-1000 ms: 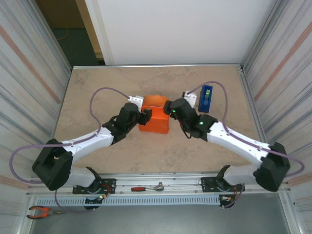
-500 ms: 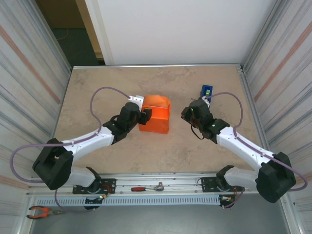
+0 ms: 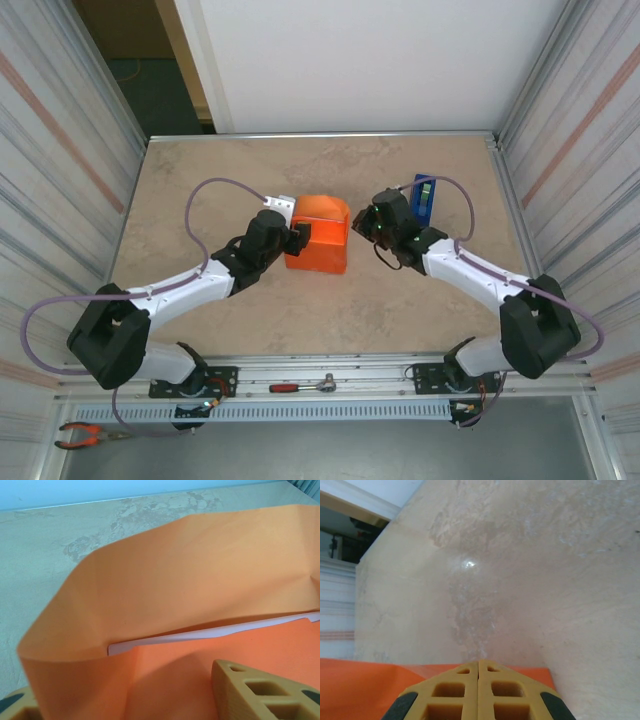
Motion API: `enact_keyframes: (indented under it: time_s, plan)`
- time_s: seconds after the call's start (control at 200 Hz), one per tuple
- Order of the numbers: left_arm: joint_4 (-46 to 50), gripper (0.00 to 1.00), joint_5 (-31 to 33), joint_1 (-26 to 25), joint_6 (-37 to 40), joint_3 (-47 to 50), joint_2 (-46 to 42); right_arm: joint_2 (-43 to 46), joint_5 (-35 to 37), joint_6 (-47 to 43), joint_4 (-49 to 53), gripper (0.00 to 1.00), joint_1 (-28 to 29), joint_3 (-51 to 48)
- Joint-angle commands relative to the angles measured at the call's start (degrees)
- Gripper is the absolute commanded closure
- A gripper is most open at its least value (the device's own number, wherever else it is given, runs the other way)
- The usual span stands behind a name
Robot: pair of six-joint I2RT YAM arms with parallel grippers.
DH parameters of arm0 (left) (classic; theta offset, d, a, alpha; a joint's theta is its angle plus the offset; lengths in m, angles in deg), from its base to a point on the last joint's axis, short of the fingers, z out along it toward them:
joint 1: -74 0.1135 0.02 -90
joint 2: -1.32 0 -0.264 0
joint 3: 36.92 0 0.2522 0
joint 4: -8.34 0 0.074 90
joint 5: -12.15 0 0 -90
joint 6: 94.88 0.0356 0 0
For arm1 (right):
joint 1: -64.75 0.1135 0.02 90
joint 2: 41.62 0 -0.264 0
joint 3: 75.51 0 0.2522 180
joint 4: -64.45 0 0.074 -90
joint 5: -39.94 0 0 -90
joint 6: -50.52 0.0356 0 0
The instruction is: Wrap the gift box in paper
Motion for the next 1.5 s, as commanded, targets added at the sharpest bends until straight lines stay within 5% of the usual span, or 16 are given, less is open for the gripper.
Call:
enact_keyframes:
  time_s: [0.0,1.197,1.493]
  plan:
    - [3.34,0.45,0.87,-0.52,1.67,-0.63,1.04,-1.94,-2.74,-1.14,-2.78,1.00,0.66,2.73]
    - [3.23,0.45,0.88,-0.56,1.58,-0.51,1.34,-4.54,-5.01,-3.23,-0.79,1.00,7.80,3.88]
    - [3.34,0.46,0.63,-0.56,1.49,-0.58,1.47,-7.72,4.54,-10.88,11.40,1.00,12.14,7.84]
